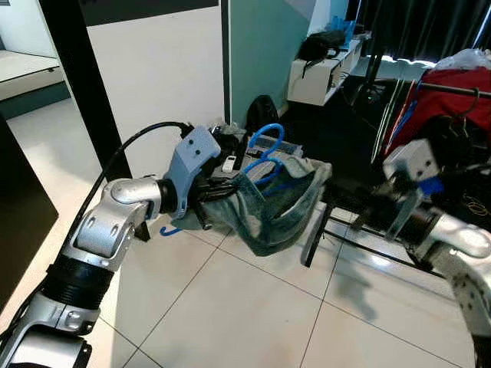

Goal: Hang hanger

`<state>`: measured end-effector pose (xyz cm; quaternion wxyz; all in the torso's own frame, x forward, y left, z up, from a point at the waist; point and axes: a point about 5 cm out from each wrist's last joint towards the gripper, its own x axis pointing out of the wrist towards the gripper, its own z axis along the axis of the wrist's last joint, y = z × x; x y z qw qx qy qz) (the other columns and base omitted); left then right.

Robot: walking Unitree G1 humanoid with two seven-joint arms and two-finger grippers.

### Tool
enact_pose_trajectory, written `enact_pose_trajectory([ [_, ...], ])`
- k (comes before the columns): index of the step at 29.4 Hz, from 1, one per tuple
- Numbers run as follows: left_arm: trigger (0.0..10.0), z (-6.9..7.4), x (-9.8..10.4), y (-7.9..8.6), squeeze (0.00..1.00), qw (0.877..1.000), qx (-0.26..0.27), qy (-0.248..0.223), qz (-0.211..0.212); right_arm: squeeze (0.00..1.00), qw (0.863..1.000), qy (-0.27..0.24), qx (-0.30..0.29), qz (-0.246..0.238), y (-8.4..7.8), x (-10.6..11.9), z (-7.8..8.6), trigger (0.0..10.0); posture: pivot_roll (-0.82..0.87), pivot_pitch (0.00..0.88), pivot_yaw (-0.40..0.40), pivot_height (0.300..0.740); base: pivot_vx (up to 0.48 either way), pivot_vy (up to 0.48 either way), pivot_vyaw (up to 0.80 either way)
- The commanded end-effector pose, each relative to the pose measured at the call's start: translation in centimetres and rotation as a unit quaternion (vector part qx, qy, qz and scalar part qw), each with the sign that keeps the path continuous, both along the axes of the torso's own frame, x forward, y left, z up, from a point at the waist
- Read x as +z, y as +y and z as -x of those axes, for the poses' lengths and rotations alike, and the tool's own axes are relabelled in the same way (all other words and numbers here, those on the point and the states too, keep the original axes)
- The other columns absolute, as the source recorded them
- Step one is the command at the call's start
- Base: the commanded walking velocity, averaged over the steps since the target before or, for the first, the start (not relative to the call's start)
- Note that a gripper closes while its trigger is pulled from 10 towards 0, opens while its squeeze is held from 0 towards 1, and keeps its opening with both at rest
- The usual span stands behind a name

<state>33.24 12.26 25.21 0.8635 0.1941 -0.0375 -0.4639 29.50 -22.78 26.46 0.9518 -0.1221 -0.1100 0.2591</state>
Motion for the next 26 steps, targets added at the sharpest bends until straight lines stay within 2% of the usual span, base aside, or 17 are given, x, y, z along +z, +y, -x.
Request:
enact_pose_trajectory([
  [1,8.8,0.3,-0.1,0.3,0.0,1.0,-0.008,0.005,-0.004,0.0,1.0,-0.009,-0.027,0.001,-0.6,0.2,-0.3,0.0,-0.05,0.0,-0.006,0.74,0.0,0.0,0.0],
  [6,8.7,0.8,-0.4,-0.1,0.0,1.0,-0.025,0.012,-0.002,0.0,0.999,-0.013,-0.046,-0.004,-1.0,0.4,-0.6,0.0,-0.05,0.0,-0.008,0.74,0.0,0.0,0.0],
  [10,8.5,1.4,-0.6,-1.1,0.0,0.998,-0.042,0.024,0.028,0.0,1.0,-0.008,0.028,-0.009,0.9,0.1,0.2,0.0,-0.04,0.0,-0.012,0.74,0.0,0.0,0.0],
  [14,8.5,1.5,-0.6,-1.2,0.0,0.998,-0.042,0.026,0.034,0.0,0.999,-0.009,0.042,-0.012,1.2,0.1,0.3,0.0,-0.04,0.0,-0.012,0.74,0.0,0.0,0.0],
  [16,8.1,1.4,-0.8,-1.7,0.0,0.998,-0.037,0.03,0.05,0.0,0.994,-0.01,0.104,-0.037,2.3,0.6,1.2,0.0,-0.05,0.0,-0.012,0.74,0.0,0.0,0.0],
  [18,8.1,1.4,-0.8,-1.7,0.0,0.998,-0.037,0.03,0.05,0.0,0.994,-0.01,0.104,-0.037,2.3,0.6,1.2,0.0,-0.05,0.0,-0.012,0.74,0.0,0.0,0.0],
  [21,8.0,1.2,-0.9,-1.9,0.0,0.997,-0.031,0.034,0.062,0.0,0.988,-0.003,0.146,-0.045,3.0,0.8,1.9,0.0,-0.05,0.0,-0.014,0.74,0.0,0.0,0.0],
  [22,8.1,1.2,-0.8,-1.8,0.0,0.997,-0.029,0.035,0.066,0.25,0.988,0.009,0.149,-0.037,2.9,0.5,2.0,9.6,-0.05,0.0,-0.014,0.74,0.0,0.0,0.0],
  [23,8.1,1.2,-0.8,-1.8,0.0,0.997,-0.029,0.035,0.066,0.25,0.988,0.009,0.149,-0.037,2.9,0.5,2.0,9.6,-0.05,0.0,-0.014,0.74,0.0,0.0,0.0],
  [24,8.1,1.1,-0.7,-1.6,0.0,0.997,-0.027,0.035,0.067,1.0,0.987,0.022,0.154,-0.027,2.7,0.2,2.2,10.0,-0.06,0.0,-0.015,0.74,0.0,0.0,0.0],
  [26,8.1,1.1,-0.6,-1.3,0.0,0.997,-0.025,0.036,0.068,1.0,0.986,0.037,0.161,-0.016,2.5,-0.1,2.5,10.0,-0.06,0.0,-0.014,0.74,0.0,0.0,0.0],
])
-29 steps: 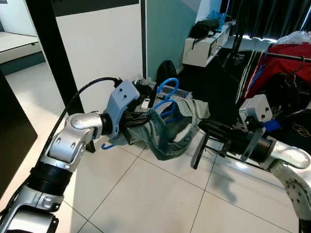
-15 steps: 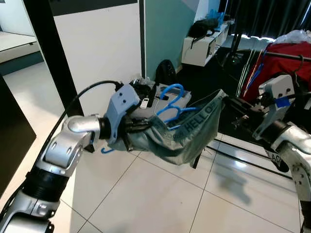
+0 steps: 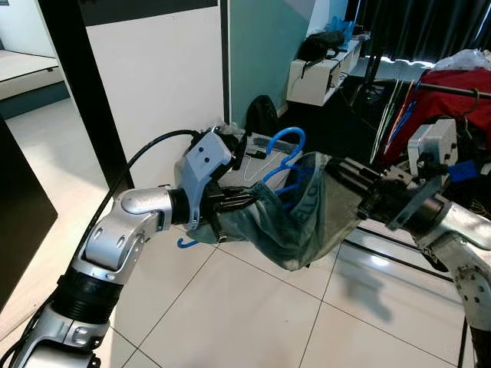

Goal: Hang hanger

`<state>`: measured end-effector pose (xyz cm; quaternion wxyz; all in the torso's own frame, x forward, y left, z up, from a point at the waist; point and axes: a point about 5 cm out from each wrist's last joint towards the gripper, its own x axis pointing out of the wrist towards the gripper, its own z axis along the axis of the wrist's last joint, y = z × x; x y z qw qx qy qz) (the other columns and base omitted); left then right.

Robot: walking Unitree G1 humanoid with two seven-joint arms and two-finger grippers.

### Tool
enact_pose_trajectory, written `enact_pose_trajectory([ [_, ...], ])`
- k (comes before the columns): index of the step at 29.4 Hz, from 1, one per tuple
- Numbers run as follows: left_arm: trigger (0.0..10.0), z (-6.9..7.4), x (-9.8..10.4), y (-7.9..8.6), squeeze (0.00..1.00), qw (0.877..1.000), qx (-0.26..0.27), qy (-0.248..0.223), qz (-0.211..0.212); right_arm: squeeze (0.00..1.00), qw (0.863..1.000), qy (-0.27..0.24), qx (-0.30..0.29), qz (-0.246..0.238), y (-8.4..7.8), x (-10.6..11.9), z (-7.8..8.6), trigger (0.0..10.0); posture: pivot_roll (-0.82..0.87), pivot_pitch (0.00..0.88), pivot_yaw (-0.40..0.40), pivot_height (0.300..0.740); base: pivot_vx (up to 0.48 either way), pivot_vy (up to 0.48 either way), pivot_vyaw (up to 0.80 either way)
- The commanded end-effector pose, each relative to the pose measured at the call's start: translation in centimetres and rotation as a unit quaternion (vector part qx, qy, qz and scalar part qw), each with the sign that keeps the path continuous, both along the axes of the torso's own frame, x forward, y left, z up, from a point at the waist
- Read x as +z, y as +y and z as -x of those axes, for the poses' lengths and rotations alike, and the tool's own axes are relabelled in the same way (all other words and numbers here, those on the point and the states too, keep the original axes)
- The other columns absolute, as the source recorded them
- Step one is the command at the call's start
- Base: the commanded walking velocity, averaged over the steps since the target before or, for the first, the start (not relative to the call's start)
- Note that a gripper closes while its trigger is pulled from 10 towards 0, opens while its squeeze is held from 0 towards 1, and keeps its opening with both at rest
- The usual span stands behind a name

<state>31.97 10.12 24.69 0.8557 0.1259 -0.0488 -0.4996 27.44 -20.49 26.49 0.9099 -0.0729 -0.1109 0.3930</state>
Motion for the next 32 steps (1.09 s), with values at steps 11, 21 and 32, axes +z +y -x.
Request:
enact_pose_trajectory([
  [11,8.3,-0.4,0.1,2.4,0.0,0.999,0.017,0.034,0.034,1.0,0.995,0.037,0.036,0.082,-3.2,0.8,2.8,10.0,-0.06,0.0,-0.014,0.74,0.0,0.0,0.0],
  [21,10.0,3.4,-2.3,1.0,0.0,0.983,-0.152,0.082,-0.058,0.0,0.986,0.044,0.067,0.146,-7.0,4.5,4.1,10.0,-0.09,0.0,-0.016,0.74,0.0,0.0,0.0],
  [32,10.0,5.1,-1.3,-1.3,0.0,0.967,-0.236,0.077,-0.062,0.0,0.944,0.143,0.216,0.206,-4.3,1.6,4.3,10.0,-0.08,0.0,-0.029,0.74,0.0,0.0,0.0],
])
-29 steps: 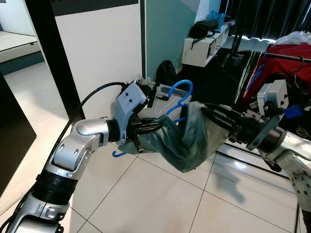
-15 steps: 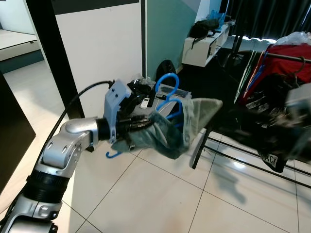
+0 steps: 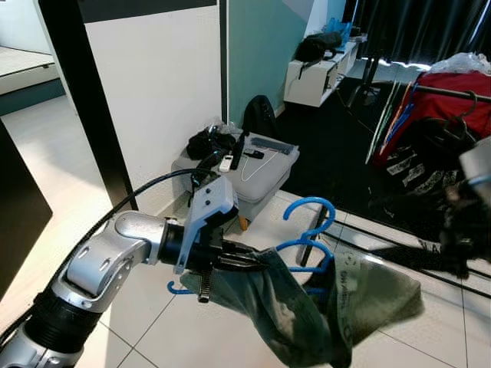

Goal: Hang hanger

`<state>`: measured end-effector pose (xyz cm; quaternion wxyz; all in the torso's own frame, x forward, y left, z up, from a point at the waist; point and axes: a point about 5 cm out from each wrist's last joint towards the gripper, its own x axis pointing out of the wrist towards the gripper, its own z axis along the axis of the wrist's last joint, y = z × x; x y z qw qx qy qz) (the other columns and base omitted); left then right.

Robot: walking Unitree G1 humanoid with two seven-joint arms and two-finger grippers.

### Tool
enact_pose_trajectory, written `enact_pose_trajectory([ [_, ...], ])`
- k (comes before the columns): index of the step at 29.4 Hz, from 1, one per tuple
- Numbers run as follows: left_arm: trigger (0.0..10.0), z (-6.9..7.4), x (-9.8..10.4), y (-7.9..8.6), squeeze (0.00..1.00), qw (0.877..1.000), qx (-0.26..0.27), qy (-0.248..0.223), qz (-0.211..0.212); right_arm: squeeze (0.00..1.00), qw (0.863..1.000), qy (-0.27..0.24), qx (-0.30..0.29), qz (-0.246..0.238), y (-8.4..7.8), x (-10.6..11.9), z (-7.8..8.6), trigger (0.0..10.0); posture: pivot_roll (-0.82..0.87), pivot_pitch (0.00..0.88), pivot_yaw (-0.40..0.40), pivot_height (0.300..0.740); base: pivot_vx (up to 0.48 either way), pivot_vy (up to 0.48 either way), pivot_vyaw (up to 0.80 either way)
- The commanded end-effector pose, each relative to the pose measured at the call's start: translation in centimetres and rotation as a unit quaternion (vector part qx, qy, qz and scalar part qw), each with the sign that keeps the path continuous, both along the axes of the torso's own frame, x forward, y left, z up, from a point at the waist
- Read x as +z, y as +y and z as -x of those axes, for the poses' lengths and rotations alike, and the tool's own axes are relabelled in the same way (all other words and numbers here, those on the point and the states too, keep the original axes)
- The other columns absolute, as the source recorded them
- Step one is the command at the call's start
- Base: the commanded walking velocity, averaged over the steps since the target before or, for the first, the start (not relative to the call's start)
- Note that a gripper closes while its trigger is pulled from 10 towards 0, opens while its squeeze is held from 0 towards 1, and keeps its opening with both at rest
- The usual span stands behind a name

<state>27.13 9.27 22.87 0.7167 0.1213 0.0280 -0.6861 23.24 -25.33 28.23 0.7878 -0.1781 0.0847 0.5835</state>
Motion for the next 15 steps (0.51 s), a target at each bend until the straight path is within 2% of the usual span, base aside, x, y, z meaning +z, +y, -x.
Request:
enact_pose_trajectory([
  [1,10.0,0.5,0.8,-0.8,0.0,1.0,-0.023,-0.008,0.008,0.0,0.999,0.023,0.036,0.0,1.0,-0.5,0.1,10.0,-0.08,0.0,-0.031,0.74,0.0,0.0,0.0],
  [9,9.8,1.1,1.2,-1.5,0.0,0.999,-0.04,-0.004,0.024,0.0,0.995,0.054,0.084,0.007,2.0,-1.4,-0.1,10.0,-0.08,0.0,-0.034,0.74,0.0,0.0,0.0],
  [13,9.7,1.2,1.2,-1.7,0.0,0.999,-0.045,-0.004,0.026,0.0,0.995,0.041,0.085,0.015,2.7,-2.1,-0.6,10.0,-0.08,0.0,-0.033,0.74,0.0,0.0,0.0],
  [14,9.7,1.3,1.3,-1.8,0.0,0.998,-0.048,-0.004,0.027,0.0,0.995,0.037,0.092,0.005,3.3,-2.1,-0.8,8.5,-0.08,0.0,-0.033,0.74,0.0,0.0,0.0],
  [15,9.7,1.3,1.3,-1.8,0.0,0.998,-0.048,-0.004,0.027,0.0,0.995,0.037,0.092,0.005,3.3,-2.1,-0.8,8.5,-0.08,0.0,-0.033,0.74,0.0,0.0,0.0],
])
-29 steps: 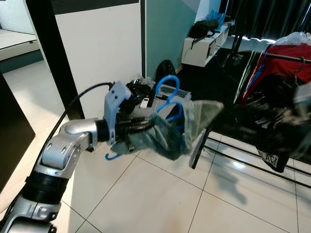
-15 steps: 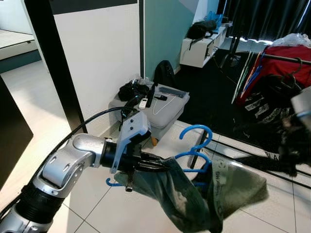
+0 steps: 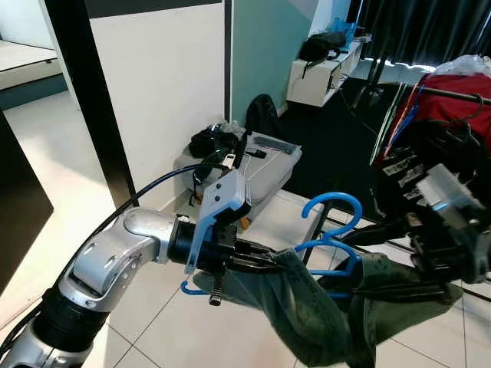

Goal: Hang hanger

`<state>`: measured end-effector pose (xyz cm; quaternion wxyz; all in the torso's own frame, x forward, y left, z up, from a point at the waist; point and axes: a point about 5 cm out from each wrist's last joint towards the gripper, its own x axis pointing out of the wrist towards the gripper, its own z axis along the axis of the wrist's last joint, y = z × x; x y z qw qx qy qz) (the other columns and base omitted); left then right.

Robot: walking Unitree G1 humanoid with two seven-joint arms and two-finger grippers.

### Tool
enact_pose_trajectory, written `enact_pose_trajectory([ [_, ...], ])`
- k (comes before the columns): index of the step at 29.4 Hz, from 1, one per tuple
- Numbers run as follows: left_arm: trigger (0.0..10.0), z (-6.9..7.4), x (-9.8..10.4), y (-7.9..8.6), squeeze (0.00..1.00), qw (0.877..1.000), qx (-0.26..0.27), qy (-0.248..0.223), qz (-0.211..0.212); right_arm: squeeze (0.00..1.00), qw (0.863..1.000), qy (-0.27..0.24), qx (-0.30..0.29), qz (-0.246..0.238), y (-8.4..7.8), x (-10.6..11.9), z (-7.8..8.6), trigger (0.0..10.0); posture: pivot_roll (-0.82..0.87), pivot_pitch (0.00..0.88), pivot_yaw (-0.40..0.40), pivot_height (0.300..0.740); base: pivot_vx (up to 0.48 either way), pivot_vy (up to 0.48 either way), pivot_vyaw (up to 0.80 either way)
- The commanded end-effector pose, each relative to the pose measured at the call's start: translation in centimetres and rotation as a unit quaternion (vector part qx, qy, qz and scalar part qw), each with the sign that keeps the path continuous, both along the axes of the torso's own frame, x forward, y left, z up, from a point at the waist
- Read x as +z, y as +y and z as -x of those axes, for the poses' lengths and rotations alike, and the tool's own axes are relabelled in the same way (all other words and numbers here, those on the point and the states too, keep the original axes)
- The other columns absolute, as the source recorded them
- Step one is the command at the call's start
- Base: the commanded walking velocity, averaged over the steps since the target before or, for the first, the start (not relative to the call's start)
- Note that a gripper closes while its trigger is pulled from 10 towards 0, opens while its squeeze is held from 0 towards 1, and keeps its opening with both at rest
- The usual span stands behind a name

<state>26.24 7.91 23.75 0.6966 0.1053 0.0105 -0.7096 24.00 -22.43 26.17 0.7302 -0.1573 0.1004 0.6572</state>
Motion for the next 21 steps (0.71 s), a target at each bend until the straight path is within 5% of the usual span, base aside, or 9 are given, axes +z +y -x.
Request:
enact_pose_trajectory([
  [1,9.7,0.5,0.4,-0.5,0.0,1.0,-0.018,-0.007,0.006,0.0,1.0,-0.008,0.011,0.0,0.8,0.0,-0.1,8.5,-0.08,0.0,-0.033,0.74,0.0,0.0,0.0],
  [2,9.6,0.5,0.5,-0.6,0.0,1.0,-0.019,-0.007,0.007,0.0,1.0,-0.011,0.016,-0.007,1.1,0.0,-0.3,0.0,-0.07,0.0,-0.031,0.74,0.0,0.0,0.0],
  [21,9.7,0.4,1.0,-0.3,0.0,1.0,-0.013,-0.016,0.012,0.0,0.999,-0.032,0.006,-0.005,1.0,0.6,-1.1,0.0,-0.08,0.0,-0.032,0.74,0.0,0.0,0.0],
])
